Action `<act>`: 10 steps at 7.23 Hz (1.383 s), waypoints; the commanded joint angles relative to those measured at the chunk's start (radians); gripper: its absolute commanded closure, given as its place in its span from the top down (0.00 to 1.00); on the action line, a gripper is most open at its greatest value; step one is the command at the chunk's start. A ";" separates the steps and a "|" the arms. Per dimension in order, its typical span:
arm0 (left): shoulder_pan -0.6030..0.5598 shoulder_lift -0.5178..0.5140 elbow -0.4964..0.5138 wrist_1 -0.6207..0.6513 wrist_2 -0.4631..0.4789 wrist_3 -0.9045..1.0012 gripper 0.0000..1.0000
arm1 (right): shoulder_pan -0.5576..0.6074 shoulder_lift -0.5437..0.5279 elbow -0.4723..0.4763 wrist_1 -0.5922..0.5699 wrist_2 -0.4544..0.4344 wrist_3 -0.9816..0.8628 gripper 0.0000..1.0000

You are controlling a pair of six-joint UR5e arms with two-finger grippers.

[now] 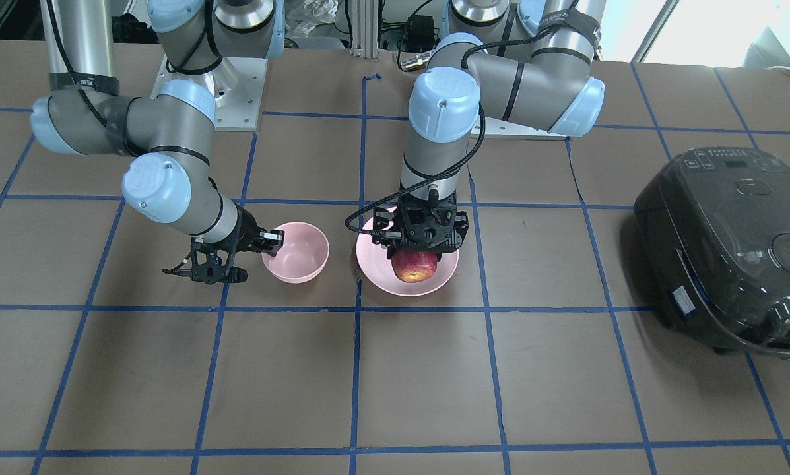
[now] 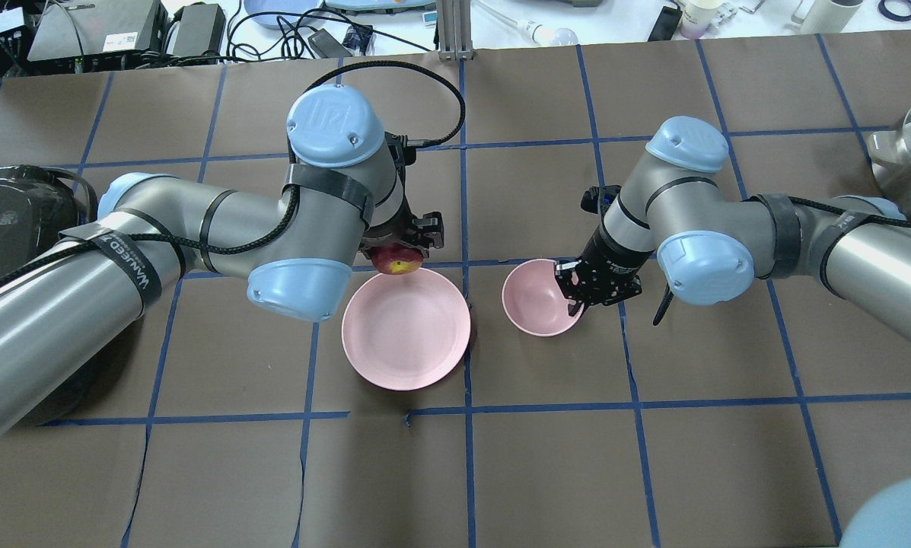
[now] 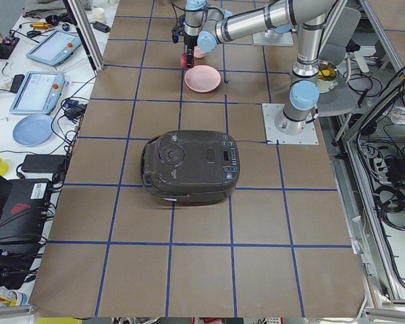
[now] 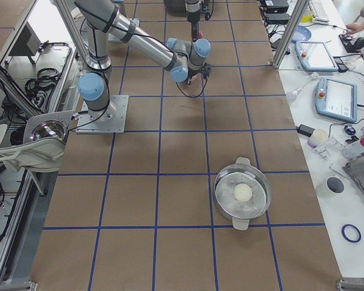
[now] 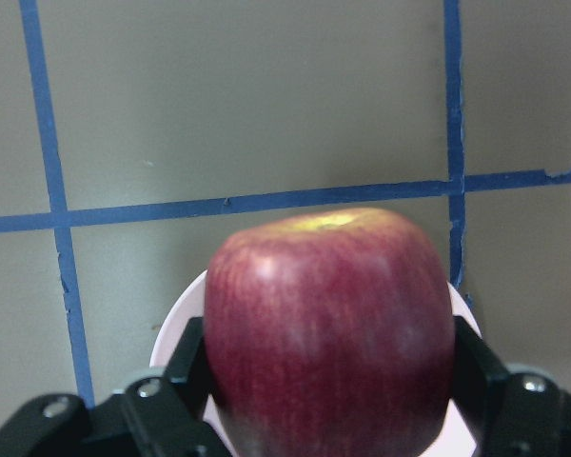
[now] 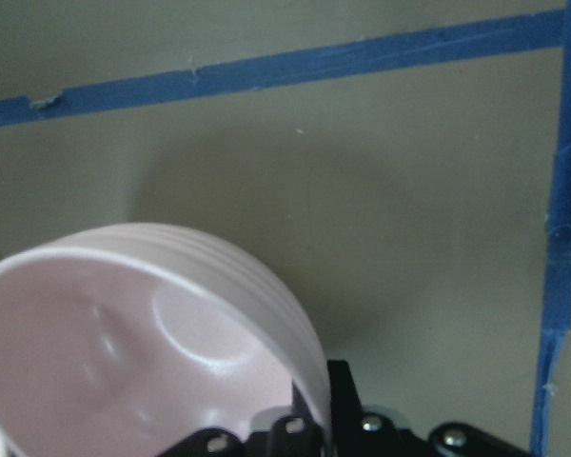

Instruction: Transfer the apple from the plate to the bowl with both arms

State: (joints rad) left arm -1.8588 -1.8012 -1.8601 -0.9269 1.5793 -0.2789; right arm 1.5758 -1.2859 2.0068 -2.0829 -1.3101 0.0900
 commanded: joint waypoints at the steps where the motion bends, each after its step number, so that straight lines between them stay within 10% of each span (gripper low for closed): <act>1: -0.028 -0.012 0.002 0.000 -0.008 -0.101 0.25 | 0.001 -0.012 -0.022 -0.011 -0.015 0.008 1.00; 4: -0.179 -0.062 0.106 -0.013 -0.051 -0.419 0.25 | -0.112 -0.058 -0.178 0.171 -0.142 -0.077 1.00; 10: -0.313 -0.272 0.205 0.062 -0.090 -0.611 0.26 | -0.232 -0.188 -0.178 0.310 -0.199 -0.197 1.00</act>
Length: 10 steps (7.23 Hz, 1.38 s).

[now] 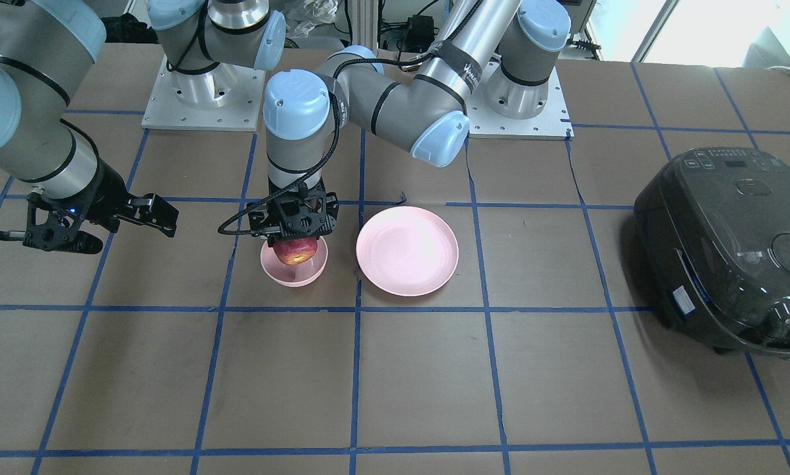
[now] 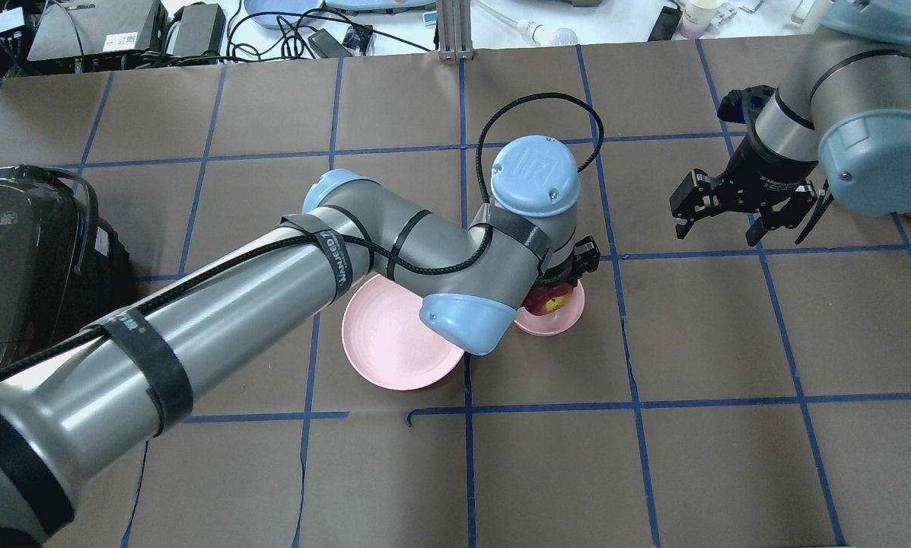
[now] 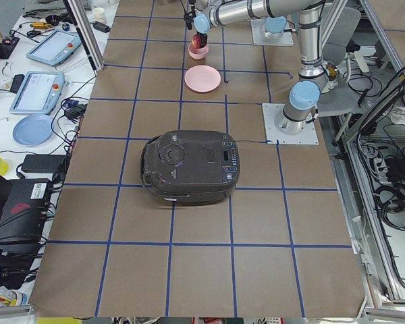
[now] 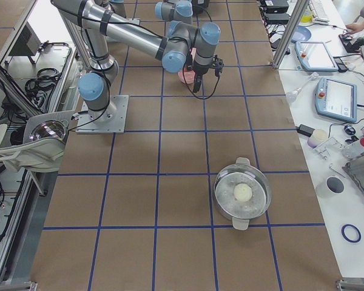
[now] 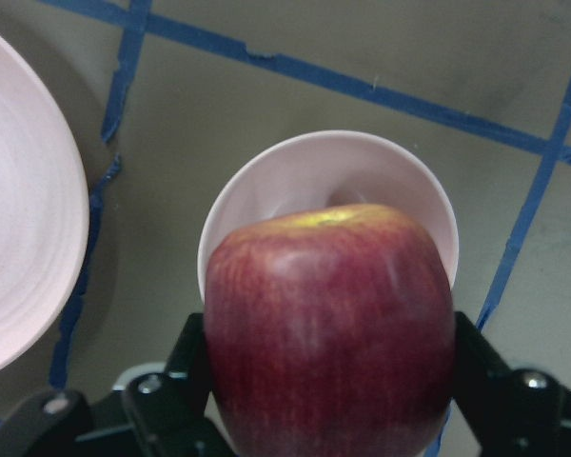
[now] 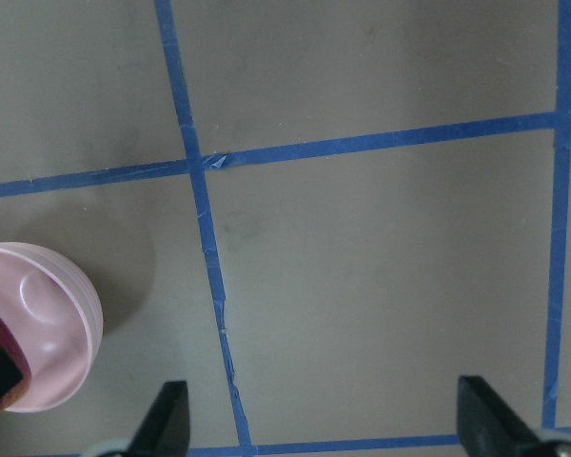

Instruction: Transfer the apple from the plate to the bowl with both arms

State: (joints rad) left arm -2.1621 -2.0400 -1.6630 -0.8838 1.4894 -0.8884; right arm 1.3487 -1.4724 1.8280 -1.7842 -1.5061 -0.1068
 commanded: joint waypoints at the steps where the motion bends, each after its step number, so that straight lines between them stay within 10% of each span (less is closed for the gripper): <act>1: -0.010 -0.048 0.008 0.022 0.002 0.017 0.27 | -0.005 -0.005 -0.001 0.008 -0.015 -0.001 1.00; 5: -0.010 -0.054 0.003 0.017 0.012 0.022 0.39 | -0.005 -0.023 -0.067 0.008 -0.016 -0.001 1.00; 6: -0.010 -0.054 0.005 0.016 0.009 0.022 0.99 | -0.005 -0.022 -0.082 0.017 -0.020 0.001 1.00; 10: 0.020 0.048 0.037 -0.136 0.006 0.111 1.00 | 0.003 -0.057 -0.157 0.075 -0.049 0.022 1.00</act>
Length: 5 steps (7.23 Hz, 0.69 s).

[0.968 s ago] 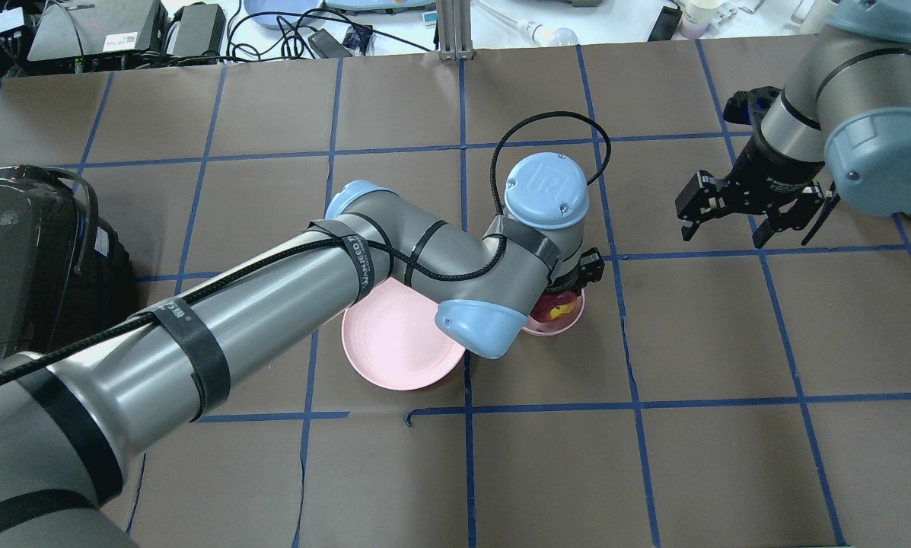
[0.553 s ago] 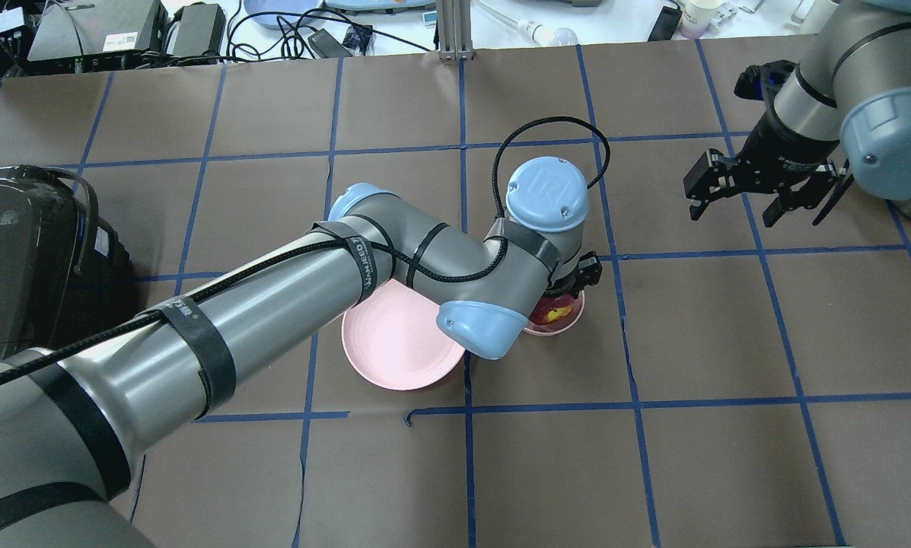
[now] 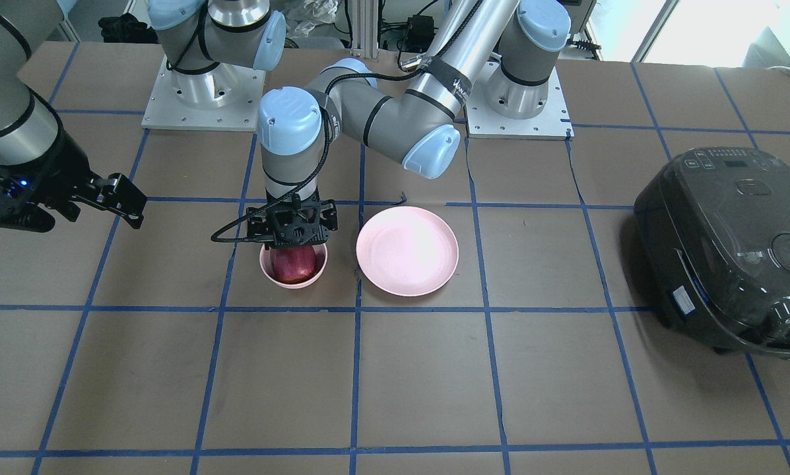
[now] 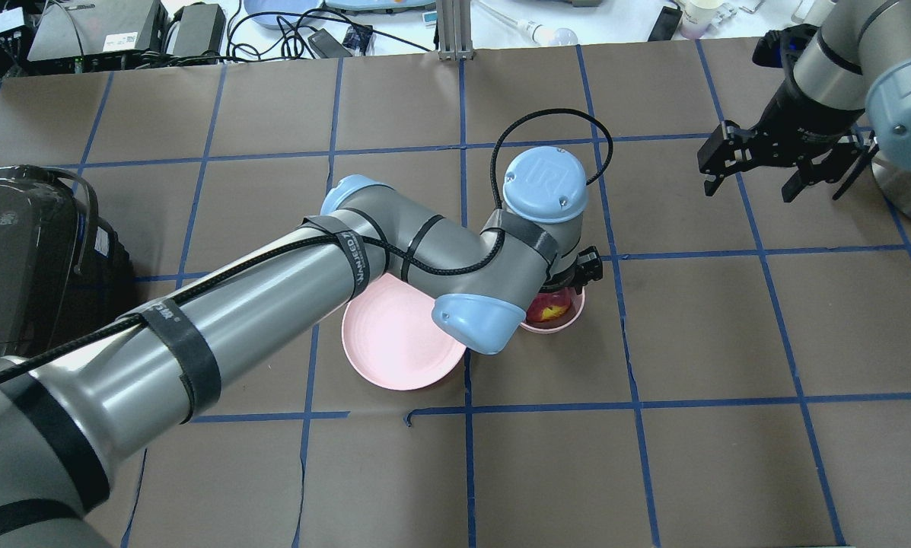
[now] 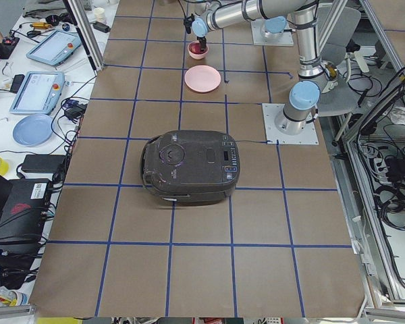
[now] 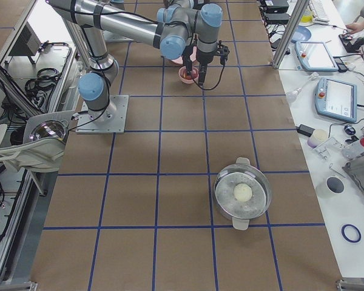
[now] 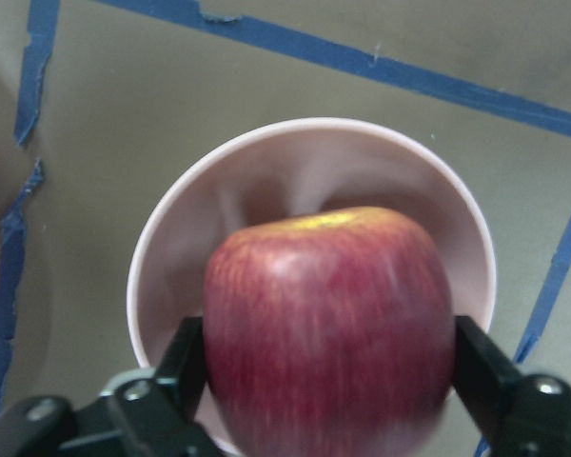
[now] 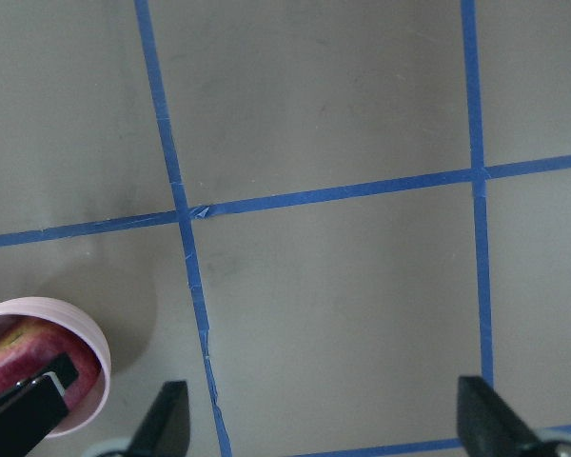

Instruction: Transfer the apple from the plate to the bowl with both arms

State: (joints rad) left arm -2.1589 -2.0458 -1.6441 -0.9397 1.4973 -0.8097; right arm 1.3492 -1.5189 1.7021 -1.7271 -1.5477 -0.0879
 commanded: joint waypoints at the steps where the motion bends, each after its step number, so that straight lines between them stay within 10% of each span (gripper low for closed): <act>1: 0.031 0.100 0.044 -0.135 -0.003 0.090 1.00 | 0.005 -0.014 -0.060 0.024 -0.015 0.067 1.00; 5: 0.044 0.369 0.153 -0.513 0.006 0.290 1.00 | 0.157 -0.058 -0.125 0.078 -0.048 0.170 1.00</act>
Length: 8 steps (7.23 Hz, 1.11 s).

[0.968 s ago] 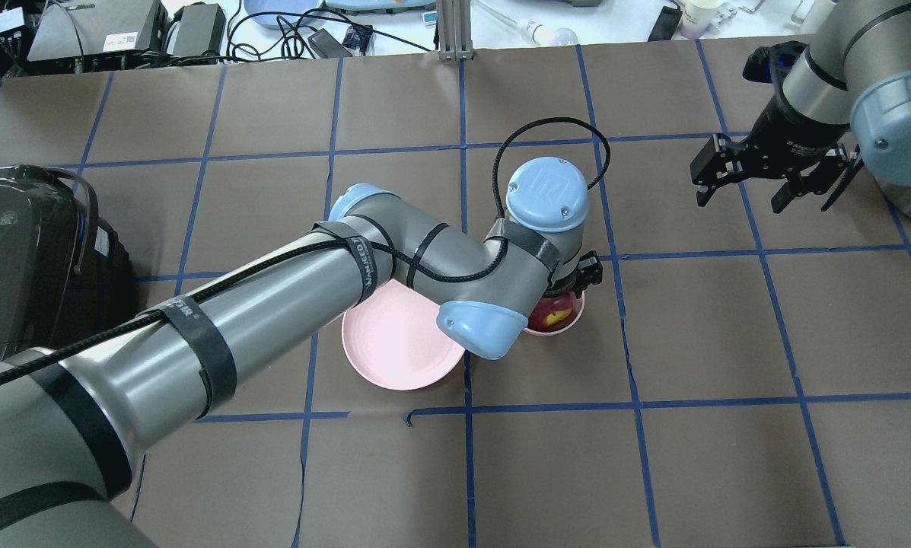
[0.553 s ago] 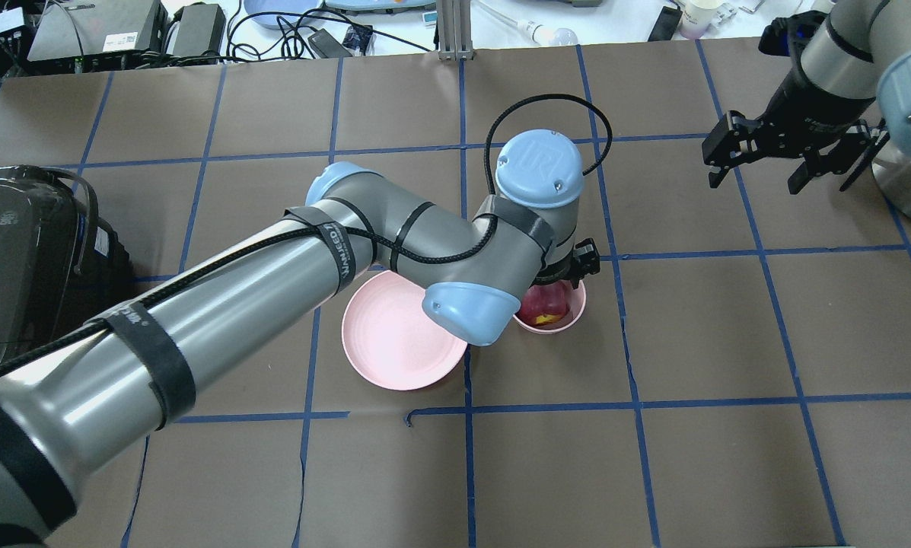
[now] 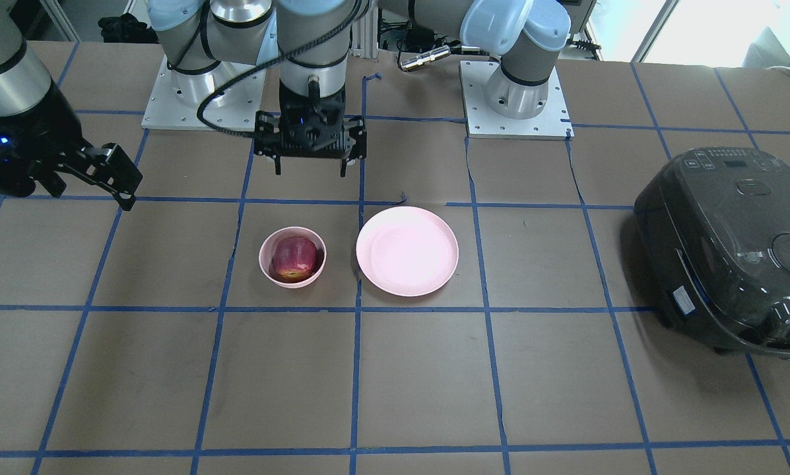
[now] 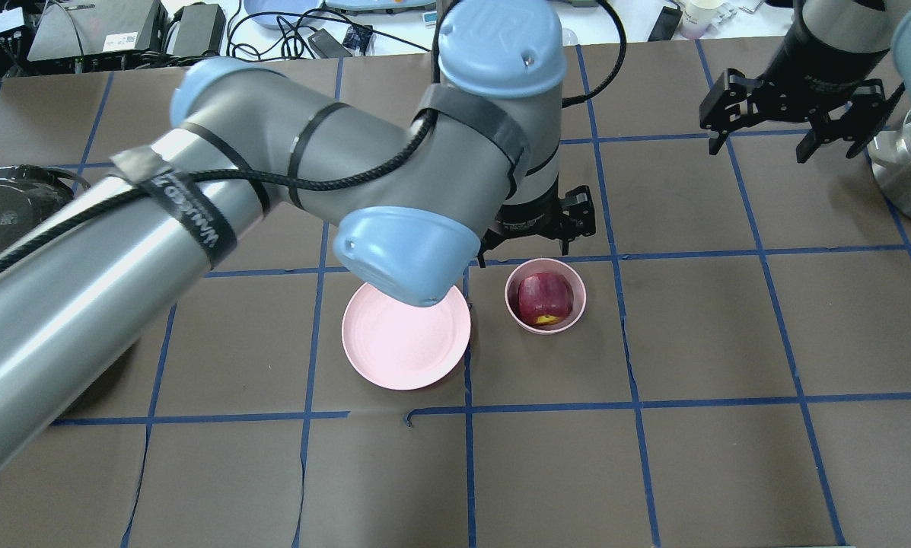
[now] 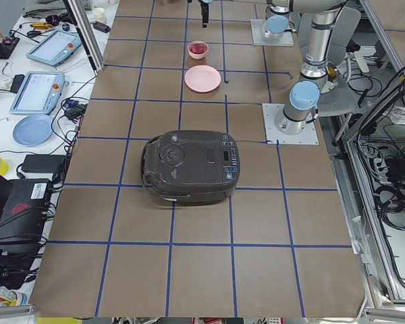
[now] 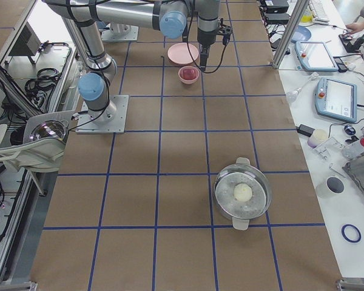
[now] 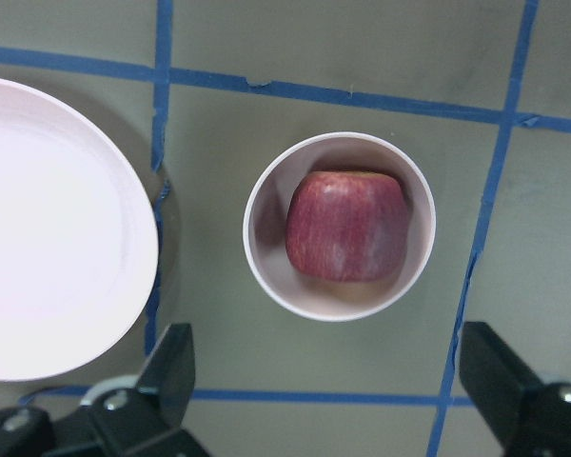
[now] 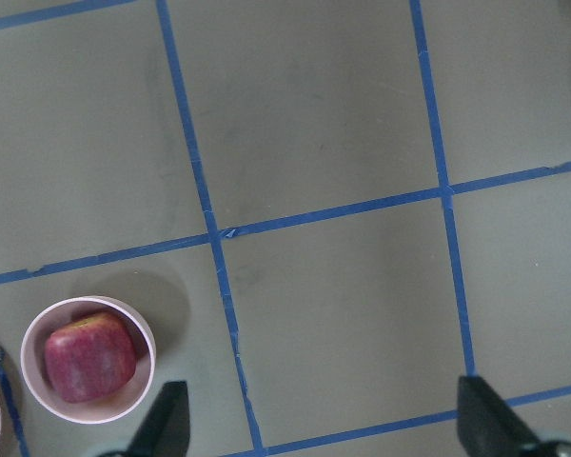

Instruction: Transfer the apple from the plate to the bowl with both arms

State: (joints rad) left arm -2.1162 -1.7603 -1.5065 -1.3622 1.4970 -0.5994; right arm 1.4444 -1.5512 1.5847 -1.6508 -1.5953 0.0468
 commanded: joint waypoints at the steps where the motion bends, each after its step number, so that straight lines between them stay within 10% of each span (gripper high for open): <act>1: 0.025 0.119 0.015 -0.162 0.011 0.114 1.00 | 0.077 -0.038 0.000 -0.007 0.002 0.038 1.00; 8: 0.464 0.243 0.022 -0.231 0.084 0.533 1.00 | 0.137 -0.050 0.009 0.009 0.087 0.042 1.00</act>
State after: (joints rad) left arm -1.6870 -1.5313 -1.4857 -1.5818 1.5685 -0.0951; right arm 1.5699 -1.6043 1.5918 -1.6409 -1.5049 0.0872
